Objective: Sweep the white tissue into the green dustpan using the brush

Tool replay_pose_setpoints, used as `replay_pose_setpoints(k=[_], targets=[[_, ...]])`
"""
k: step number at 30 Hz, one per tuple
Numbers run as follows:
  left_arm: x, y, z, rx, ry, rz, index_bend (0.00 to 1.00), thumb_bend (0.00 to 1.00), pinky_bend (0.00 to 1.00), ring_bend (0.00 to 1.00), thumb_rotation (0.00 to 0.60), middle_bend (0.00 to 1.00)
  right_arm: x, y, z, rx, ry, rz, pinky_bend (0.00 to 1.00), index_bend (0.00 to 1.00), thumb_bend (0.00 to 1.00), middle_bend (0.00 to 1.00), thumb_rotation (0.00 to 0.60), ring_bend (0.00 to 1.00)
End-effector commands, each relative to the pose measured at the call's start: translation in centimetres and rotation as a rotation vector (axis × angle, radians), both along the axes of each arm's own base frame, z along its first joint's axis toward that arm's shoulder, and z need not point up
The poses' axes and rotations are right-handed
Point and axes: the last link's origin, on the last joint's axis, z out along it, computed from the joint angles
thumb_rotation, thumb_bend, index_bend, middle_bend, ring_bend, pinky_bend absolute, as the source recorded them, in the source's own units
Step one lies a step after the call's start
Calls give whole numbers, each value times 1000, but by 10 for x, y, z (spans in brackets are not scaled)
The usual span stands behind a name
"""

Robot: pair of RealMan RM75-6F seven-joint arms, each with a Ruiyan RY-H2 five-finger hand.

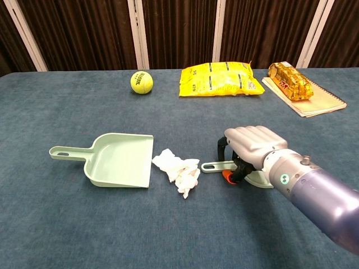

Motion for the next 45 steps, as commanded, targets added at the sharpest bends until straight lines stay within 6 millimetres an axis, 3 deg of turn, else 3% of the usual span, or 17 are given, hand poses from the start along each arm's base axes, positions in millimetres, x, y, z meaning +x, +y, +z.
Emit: replay_pose_setpoints(k=[1, 9, 15, 22, 29, 35, 39, 41, 45], targets=[[1, 0, 0, 0, 2, -2, 0, 0, 8, 0, 600, 0, 5, -4, 12, -23, -15, 15, 871, 722, 434, 911, 600, 936], [18, 8, -3, -2, 10, -41, 0, 0, 8, 0, 600, 0, 19, -8, 42, -56, -45, 37, 870, 734, 436, 911, 600, 936], [46, 24, -12, -26, 21, -84, 0, 0, 31, 0, 600, 0, 27, -10, 63, -78, -66, 50, 871, 737, 441, 911, 600, 936], [74, 46, -29, -46, 37, -110, 29, 1, 141, 33, 600, 26, 32, -11, 84, -101, -77, 58, 871, 738, 444, 911, 600, 935], [99, 72, -46, -44, 77, -139, 108, 31, 238, 117, 600, 120, 32, -9, 95, -107, -80, 60, 871, 738, 446, 911, 600, 936], [116, 91, -67, -67, 84, -111, 119, 31, 281, 144, 600, 148, 34, -9, 101, -113, -82, 64, 871, 738, 447, 911, 600, 936], [128, 98, -81, -70, 115, -122, 146, 57, 429, 310, 600, 306, 34, -10, 105, -120, -81, 64, 871, 739, 448, 911, 600, 935], [133, 102, -88, -65, 127, -129, 190, 97, 555, 475, 600, 468, 34, -10, 107, -123, -82, 63, 871, 738, 448, 911, 600, 935], [141, 110, -105, -71, 145, -125, 286, 185, 783, 704, 600, 701, 33, -10, 109, -124, -81, 63, 871, 738, 448, 911, 600, 936]])
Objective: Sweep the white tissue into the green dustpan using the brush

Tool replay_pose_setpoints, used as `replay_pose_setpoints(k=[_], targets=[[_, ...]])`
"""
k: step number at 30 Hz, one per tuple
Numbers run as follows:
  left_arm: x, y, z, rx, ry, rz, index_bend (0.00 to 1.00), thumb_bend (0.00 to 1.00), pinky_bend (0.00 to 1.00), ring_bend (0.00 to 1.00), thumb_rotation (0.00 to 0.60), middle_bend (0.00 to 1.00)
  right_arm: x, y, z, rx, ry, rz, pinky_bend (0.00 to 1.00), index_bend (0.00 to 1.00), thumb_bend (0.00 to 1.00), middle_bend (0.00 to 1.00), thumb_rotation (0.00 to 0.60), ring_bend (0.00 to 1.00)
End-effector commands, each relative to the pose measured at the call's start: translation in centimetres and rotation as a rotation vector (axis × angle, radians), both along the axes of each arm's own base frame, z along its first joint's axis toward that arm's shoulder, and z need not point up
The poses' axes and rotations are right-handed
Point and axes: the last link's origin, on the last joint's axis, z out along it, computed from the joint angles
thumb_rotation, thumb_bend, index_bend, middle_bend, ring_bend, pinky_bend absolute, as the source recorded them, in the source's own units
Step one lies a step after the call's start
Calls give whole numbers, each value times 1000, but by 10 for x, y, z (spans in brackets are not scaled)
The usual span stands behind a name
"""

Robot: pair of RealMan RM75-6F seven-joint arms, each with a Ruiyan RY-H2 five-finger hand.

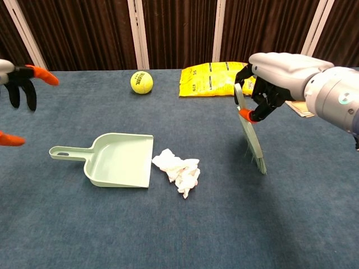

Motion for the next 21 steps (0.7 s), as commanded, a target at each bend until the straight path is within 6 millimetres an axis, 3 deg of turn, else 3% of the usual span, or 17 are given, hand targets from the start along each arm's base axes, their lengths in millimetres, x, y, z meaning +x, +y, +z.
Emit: replay_pose_setpoints(k=[1, 8, 13, 21], targets=[[8, 9, -13, -5, 15, 1, 303, 200, 816, 733, 600, 732, -1, 1, 1, 1, 1, 0, 870, 739, 448, 911, 600, 935], [11, 19, -33, -24, 79, 33, 401, 240, 985, 891, 600, 898, 0, 2, 1, 3, 4, 2, 870, 739, 449, 911, 600, 935], [6, 23, -43, -39, 102, 102, 410, 268, 1000, 952, 600, 965, 0, 1, 3, -2, 5, 3, 871, 739, 449, 911, 600, 935], [2, 35, -55, -37, 103, 166, 414, 325, 1000, 959, 600, 973, -3, 2, 1, 4, 15, 2, 870, 739, 450, 911, 600, 936]])
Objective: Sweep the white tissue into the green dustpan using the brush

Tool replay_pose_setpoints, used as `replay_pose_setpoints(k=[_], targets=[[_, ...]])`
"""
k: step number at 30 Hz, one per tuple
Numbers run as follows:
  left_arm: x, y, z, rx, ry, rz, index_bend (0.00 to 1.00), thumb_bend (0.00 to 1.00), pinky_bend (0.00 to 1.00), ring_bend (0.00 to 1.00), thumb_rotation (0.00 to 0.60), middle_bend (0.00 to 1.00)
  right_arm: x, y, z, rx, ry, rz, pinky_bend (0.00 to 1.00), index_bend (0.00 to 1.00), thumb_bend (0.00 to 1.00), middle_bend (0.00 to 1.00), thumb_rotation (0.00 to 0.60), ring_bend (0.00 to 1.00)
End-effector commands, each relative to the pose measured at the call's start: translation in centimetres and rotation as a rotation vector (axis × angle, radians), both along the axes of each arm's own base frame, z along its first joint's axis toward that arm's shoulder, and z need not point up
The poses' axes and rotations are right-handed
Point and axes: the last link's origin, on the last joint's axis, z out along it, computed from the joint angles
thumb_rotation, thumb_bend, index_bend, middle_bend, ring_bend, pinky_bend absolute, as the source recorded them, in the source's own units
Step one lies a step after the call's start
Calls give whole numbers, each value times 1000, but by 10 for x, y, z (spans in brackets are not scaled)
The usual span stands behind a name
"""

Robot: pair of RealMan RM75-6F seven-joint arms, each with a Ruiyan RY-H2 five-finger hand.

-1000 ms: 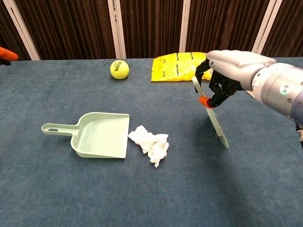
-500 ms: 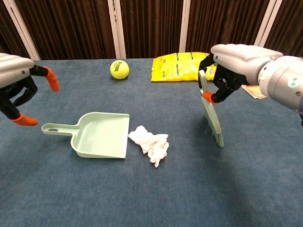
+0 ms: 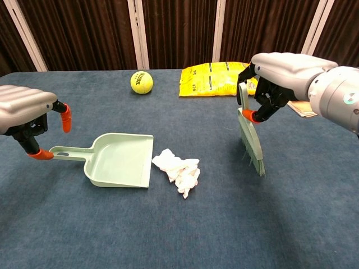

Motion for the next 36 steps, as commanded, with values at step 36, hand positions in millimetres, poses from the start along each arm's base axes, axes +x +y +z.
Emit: replay_pose_setpoints(k=[36], targets=[[2, 9, -35, -25, -64, 99, 664, 577, 1000, 1000, 600, 1000, 2, 3, 2, -3, 6, 8, 870, 740, 452, 911, 600, 936]])
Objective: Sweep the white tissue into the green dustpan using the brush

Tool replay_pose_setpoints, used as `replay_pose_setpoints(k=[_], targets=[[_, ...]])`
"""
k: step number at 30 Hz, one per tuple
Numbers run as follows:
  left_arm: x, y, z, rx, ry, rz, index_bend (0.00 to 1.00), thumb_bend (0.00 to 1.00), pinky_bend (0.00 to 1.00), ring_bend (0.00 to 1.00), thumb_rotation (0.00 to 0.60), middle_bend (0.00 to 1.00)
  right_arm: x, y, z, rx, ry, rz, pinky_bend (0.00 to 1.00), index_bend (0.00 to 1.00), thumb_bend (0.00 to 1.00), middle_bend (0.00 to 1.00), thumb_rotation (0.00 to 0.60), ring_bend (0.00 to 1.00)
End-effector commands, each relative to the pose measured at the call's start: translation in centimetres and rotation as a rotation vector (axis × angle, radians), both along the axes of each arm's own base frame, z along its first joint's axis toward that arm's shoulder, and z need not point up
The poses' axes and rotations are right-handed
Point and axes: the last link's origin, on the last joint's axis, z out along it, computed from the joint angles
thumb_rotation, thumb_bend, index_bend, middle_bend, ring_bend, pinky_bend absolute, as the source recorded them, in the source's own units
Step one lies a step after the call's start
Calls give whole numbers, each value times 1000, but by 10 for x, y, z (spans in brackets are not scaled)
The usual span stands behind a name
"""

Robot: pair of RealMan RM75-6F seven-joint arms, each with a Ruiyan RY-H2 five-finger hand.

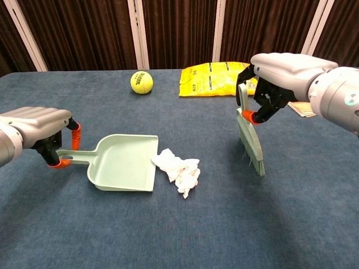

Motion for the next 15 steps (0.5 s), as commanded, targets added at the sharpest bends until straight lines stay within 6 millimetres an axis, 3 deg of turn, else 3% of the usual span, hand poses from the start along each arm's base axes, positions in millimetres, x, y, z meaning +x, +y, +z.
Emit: replay_pose_setpoints(k=[1, 15], targets=[[3, -2, 0, 2, -18, -10, 666, 577, 1000, 1000, 600, 1000, 1, 1, 1, -2, 1, 3, 870, 740, 452, 911, 600, 936], [26, -9, 0, -13, -36, -46, 677, 584, 1000, 1000, 600, 1000, 1, 3, 16, -38, 23, 14, 871, 740, 453, 911, 600, 935]])
